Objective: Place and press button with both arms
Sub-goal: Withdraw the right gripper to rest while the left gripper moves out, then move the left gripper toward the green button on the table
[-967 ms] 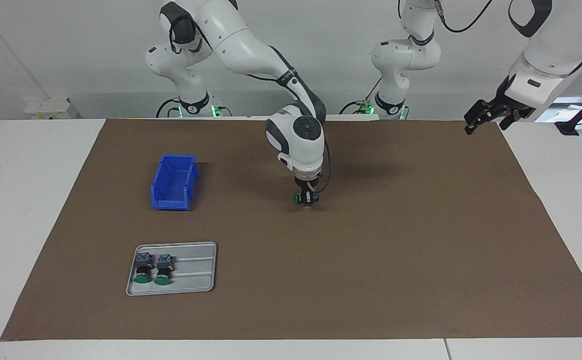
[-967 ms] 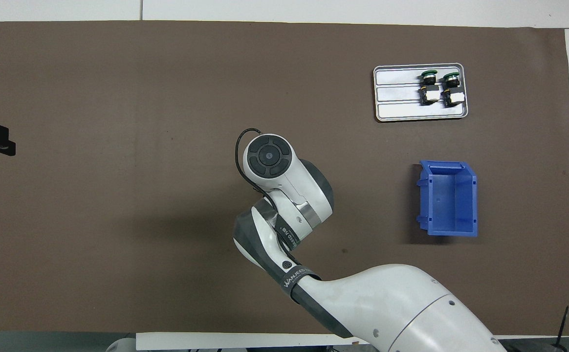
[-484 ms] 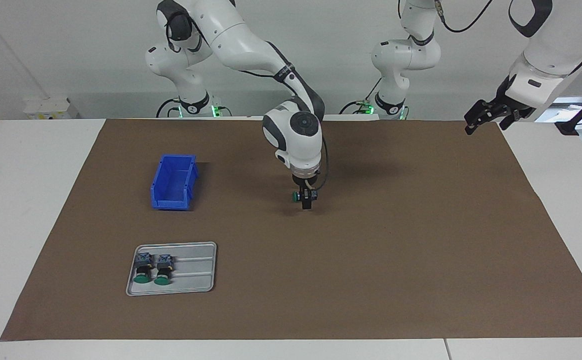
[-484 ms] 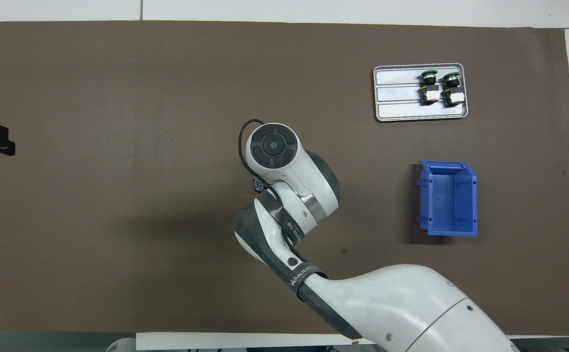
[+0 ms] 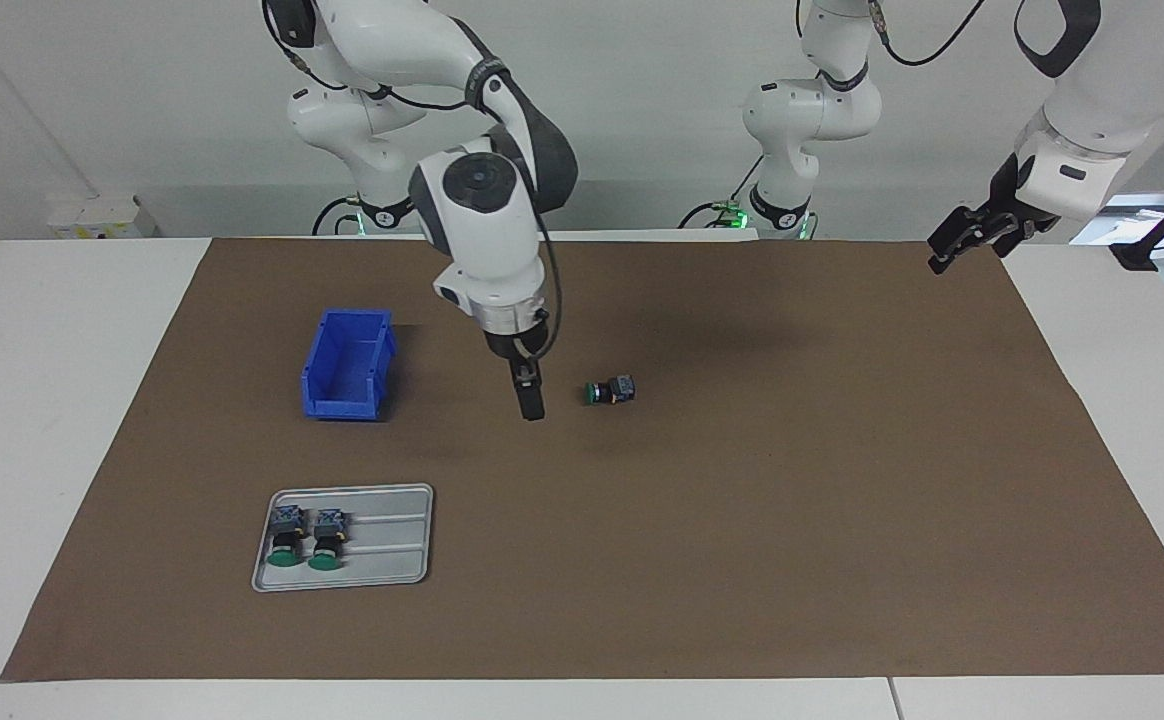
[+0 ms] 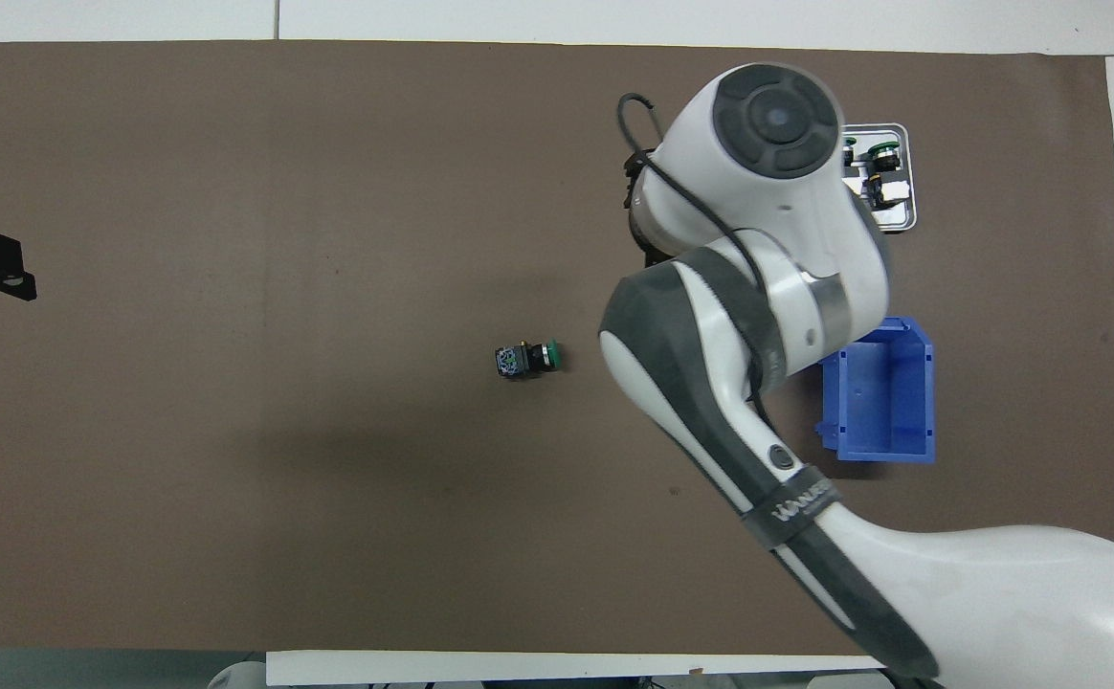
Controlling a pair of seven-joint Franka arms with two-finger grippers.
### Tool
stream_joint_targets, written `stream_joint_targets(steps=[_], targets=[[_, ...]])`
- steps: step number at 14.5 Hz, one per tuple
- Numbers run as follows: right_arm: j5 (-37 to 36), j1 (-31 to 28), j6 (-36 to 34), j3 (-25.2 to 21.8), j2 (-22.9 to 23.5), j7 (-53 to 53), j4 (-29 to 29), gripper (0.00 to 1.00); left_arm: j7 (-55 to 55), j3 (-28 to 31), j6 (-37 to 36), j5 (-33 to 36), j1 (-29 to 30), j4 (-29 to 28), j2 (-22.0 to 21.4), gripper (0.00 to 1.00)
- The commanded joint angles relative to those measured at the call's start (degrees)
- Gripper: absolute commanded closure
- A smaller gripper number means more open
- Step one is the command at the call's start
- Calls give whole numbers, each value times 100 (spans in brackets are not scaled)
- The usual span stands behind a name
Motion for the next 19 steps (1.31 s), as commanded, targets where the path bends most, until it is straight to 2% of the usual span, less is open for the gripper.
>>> stream_joint_targets(steps=[1, 3, 5, 7, 10, 12, 13, 15, 17, 19], targets=[[27, -484, -397, 63, -366, -1567, -134, 1, -697, -78, 51, -56, -212, -214, -190, 0], [27, -949, -845, 63, -673, -2551, -134, 1, -1171, -78, 156, -187, -336, -302, -190, 0], [27, -1406, -1206, 63, -972, -3491, -134, 1, -2065, -86, 191, -599, -345, -337, -181, 0], [27, -1846, -1654, 63, -1262, -4511, -134, 1, -2657, -78, 244, -610, -712, -434, -120, 0], [-60, -2374, -2226, 37, -1570, -6382, -116, 1, -4175, -104, 551, -636, -1169, -557, 11, 0], [-471, -2437, -2578, 28, -1597, -7745, -46, 1, -5177, -104, 657, -707, -1486, -548, 266, 0], [-691, -2437, -2622, 28, -1598, -8151, -29, 1, -5565, -104, 771, -768, -1601, -548, 345, 0], [-685, -2542, -2719, 10, -1589, -8828, 16, 1, -6076, -104, 947, -786, -1838, -566, 521, 0], [-667, -2342, -2737, -42, -1878, -9147, -246, 1, -6436, -104, 1148, -795, -2076, -566, 715, 0], [-658, -2279, -2659, -253, -1975, -9235, -476, 1, -6841, -104, 1465, -804, -2233, -575, 820, 0]])
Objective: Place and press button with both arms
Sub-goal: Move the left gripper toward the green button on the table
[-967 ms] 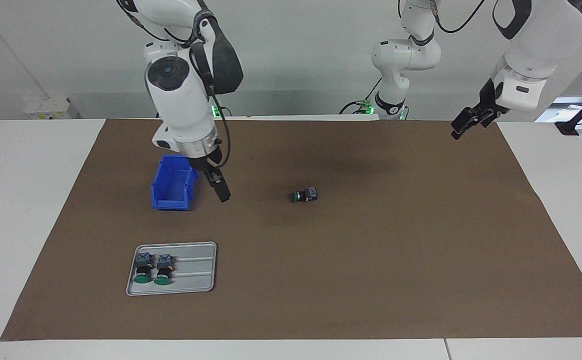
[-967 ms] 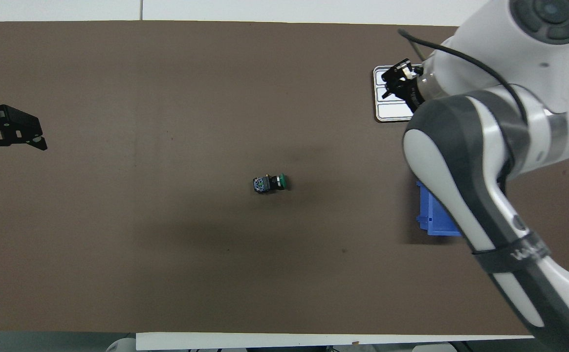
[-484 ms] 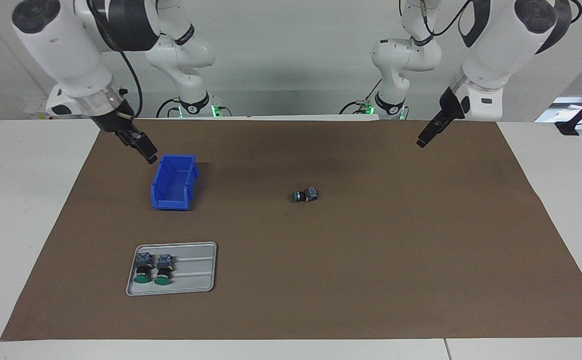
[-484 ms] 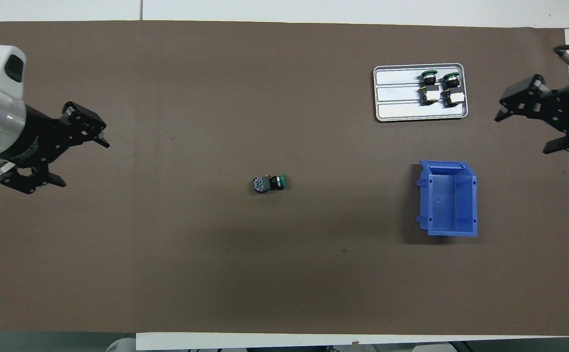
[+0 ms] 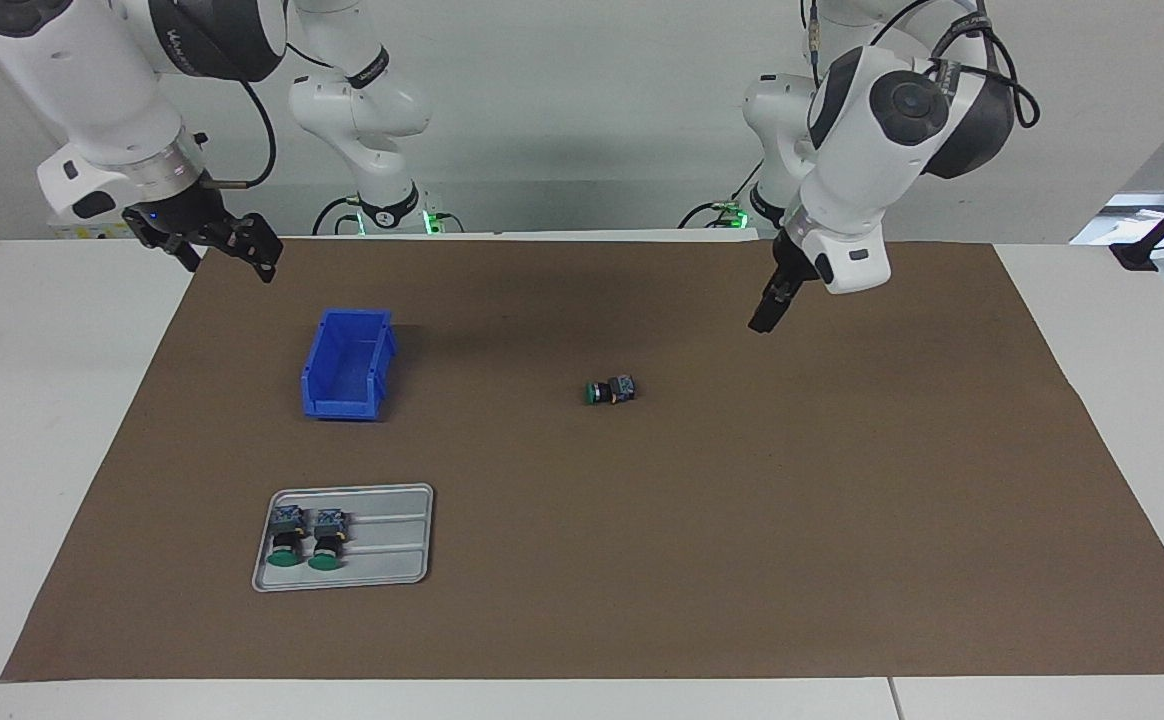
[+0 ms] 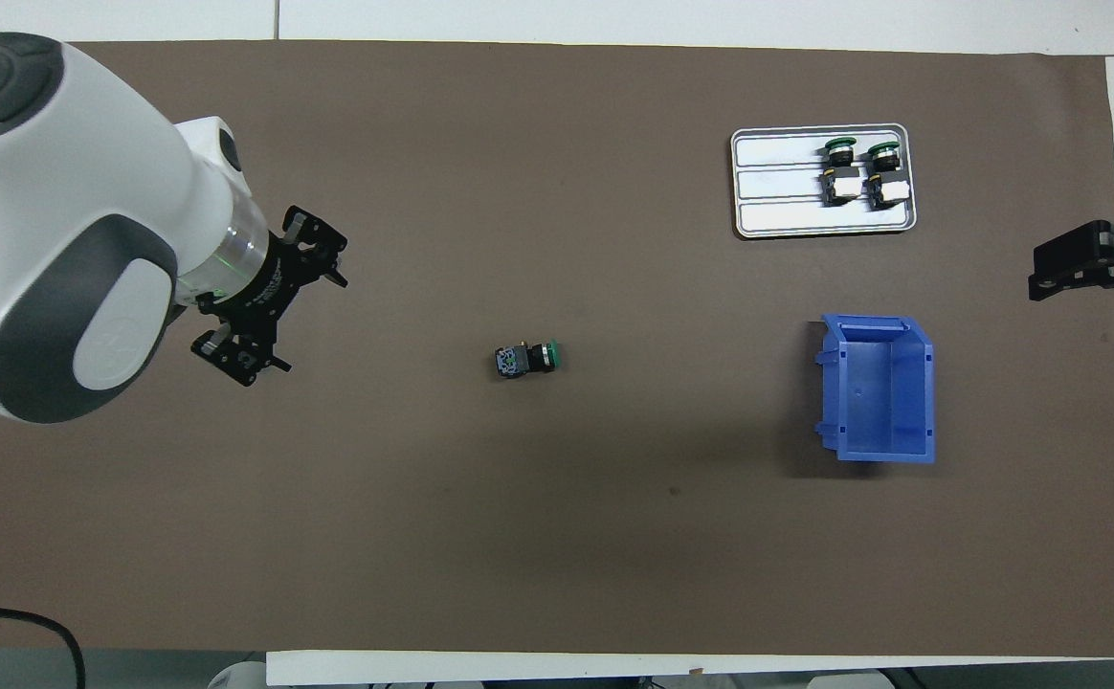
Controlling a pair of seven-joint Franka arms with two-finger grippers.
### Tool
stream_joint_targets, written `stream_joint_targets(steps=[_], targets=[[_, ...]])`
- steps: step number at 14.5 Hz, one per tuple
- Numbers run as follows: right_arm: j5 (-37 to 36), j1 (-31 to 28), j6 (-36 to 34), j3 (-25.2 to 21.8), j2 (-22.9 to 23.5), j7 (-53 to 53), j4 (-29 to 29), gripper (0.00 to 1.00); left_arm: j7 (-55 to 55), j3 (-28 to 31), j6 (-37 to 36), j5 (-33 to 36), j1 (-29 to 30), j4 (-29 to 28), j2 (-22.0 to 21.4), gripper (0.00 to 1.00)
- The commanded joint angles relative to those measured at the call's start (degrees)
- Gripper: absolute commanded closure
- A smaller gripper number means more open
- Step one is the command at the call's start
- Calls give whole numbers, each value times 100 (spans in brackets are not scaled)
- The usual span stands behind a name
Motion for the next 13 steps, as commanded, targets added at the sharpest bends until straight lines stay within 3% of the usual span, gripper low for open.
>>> stream_joint_targets(steps=[1, 8, 13], targets=[[-50, 78, 113, -171, -272, -390, -375, 1, -451, 76, 300, -74, -398, -36, 180, 0], [-50, 34, 96, -215, -246, -321, -515, 1, -2304, 67, 1609, -65, -1076, -712, 462, 0], [-50, 78, 43, -189, -343, -330, -480, 1, -3018, 67, 2119, -65, -1393, -713, 804, 0]])
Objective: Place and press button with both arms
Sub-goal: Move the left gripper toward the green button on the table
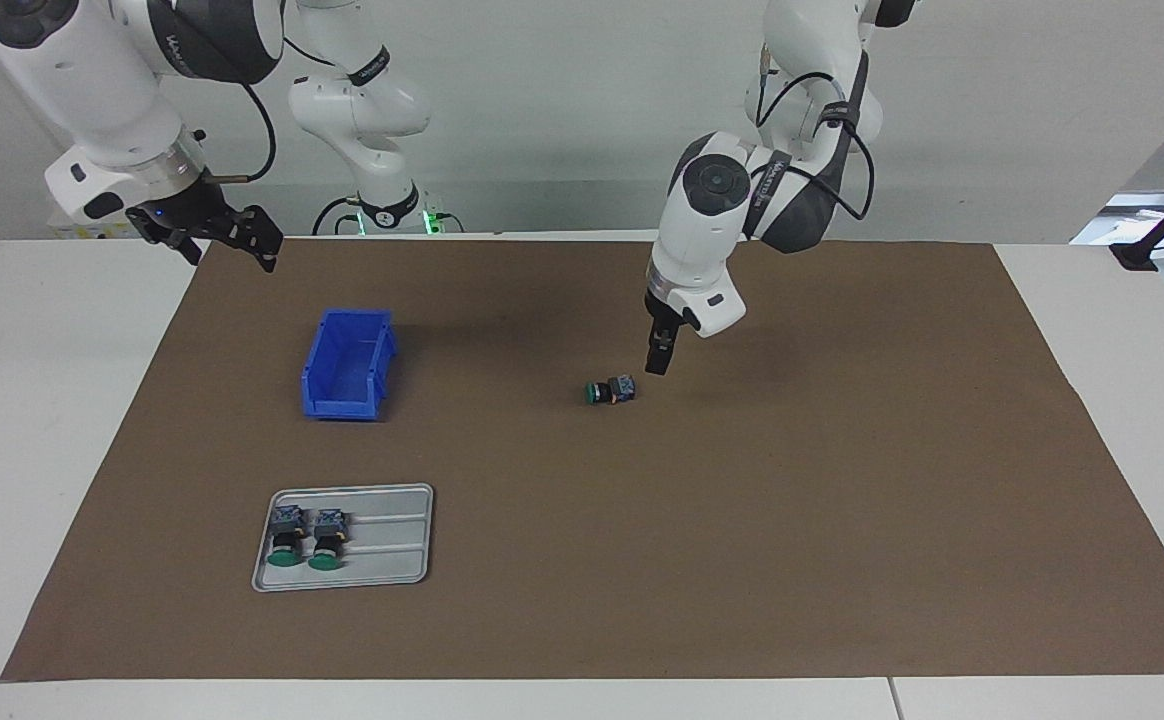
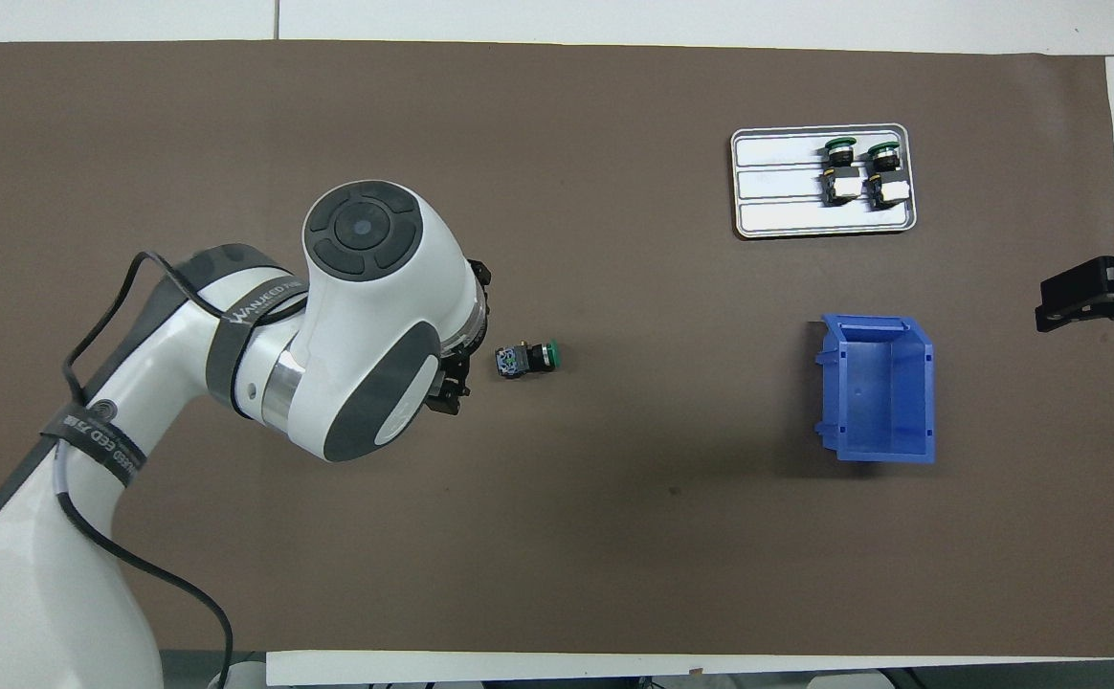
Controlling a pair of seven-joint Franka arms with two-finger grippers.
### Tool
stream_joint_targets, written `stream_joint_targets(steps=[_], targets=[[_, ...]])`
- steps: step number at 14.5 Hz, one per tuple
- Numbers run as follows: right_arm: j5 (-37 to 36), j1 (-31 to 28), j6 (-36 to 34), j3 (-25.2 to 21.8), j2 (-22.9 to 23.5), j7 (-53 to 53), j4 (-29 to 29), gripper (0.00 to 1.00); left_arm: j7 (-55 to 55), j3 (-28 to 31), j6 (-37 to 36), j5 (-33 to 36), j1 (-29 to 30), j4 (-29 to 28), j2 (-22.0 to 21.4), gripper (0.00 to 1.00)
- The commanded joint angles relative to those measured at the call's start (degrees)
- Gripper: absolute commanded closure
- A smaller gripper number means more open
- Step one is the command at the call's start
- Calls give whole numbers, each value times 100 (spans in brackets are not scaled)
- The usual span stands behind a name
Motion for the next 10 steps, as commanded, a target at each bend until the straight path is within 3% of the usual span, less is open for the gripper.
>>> stream_joint_targets(steps=[1, 6, 10], targets=[[-49, 23, 31, 1, -117, -126, -100, 1, -256, 86, 279, -41, -191, -33, 205, 0], [-49, 14, 22, 1, -117, -126, -100, 1, -1090, 104, 568, -23, -473, -15, 680, 0], [-49, 14, 31, 1, -117, -126, -100, 1, -1601, 87, 841, 12, -482, -6, 760, 0]])
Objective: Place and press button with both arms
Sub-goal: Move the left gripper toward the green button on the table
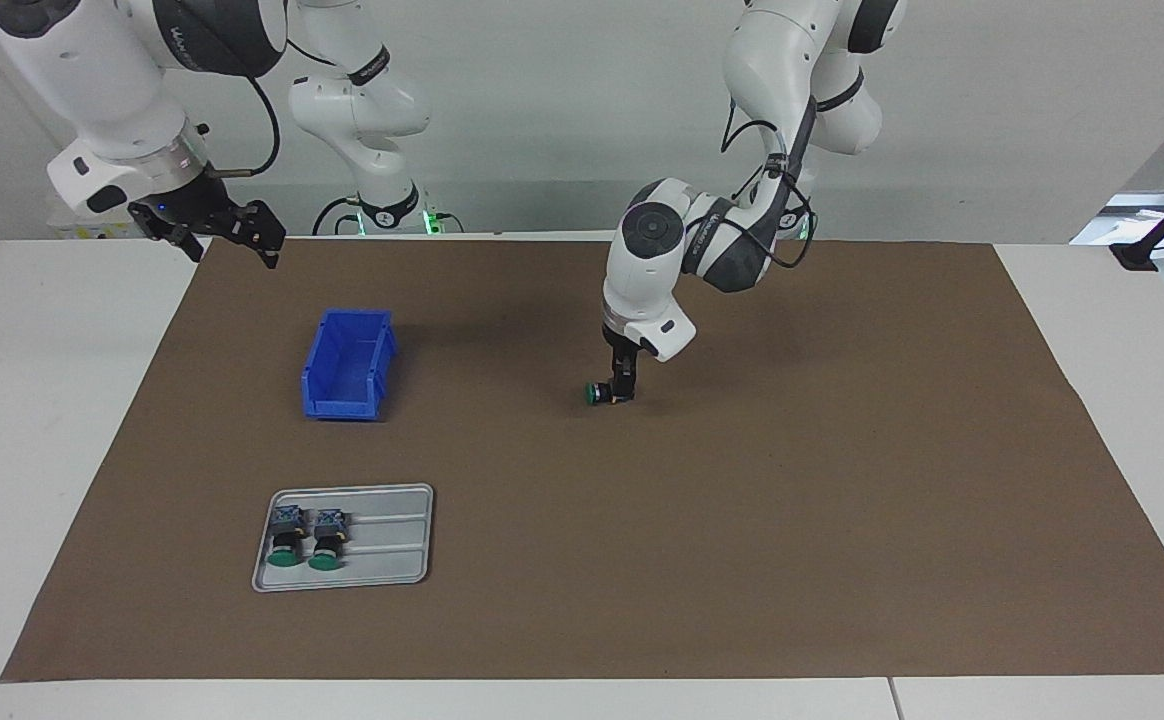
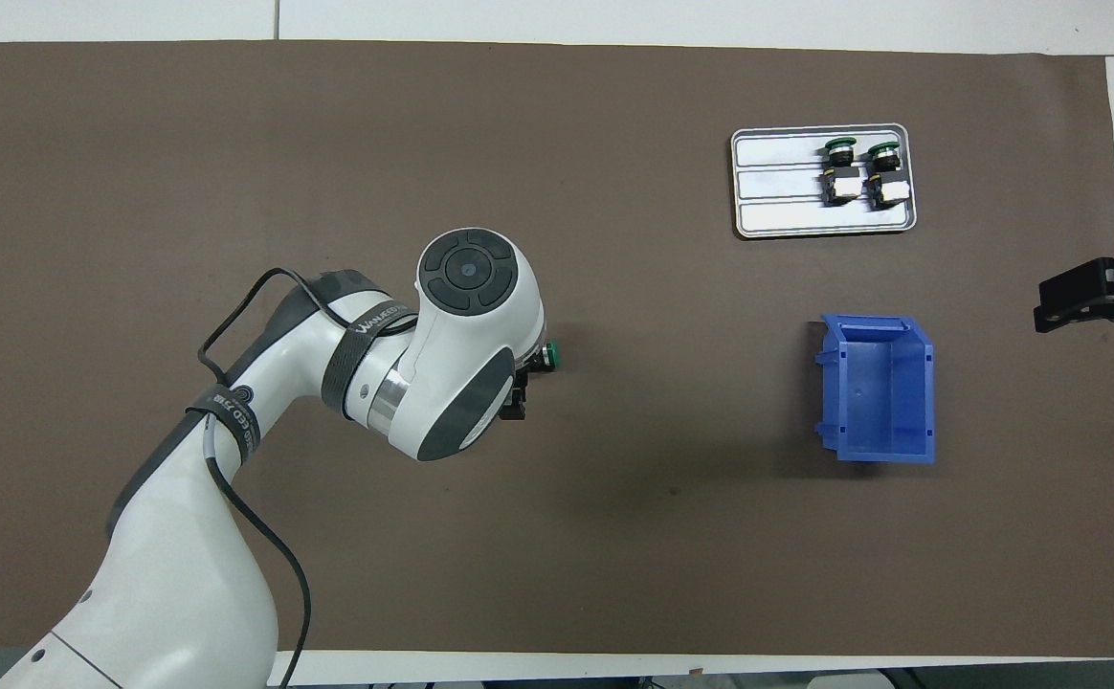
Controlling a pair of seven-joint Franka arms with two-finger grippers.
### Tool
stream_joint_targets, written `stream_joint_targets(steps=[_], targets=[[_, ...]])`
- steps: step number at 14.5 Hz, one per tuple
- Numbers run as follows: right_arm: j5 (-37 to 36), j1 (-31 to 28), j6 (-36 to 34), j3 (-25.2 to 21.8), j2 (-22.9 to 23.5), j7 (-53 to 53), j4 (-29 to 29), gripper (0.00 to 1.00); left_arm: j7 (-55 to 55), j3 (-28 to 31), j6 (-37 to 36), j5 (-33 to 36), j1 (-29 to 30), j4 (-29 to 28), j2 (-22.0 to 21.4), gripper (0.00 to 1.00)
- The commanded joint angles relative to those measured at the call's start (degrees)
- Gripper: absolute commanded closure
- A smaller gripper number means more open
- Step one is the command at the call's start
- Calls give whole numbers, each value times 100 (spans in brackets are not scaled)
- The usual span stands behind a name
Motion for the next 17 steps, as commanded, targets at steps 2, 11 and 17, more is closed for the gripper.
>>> stream_joint_targets(steps=[2, 11, 17], targets=[[-49, -18, 31, 4, -97, -126, -100, 1, -233, 97, 160, 11, -195, 10, 205, 0], [-49, -18, 31, 4, -97, -126, -100, 1, -919, 106, 564, 11, -301, 10, 426, 3], [-49, -18, 31, 4, -97, -126, -100, 1, -946, 106, 731, 19, -292, -34, 435, 26]])
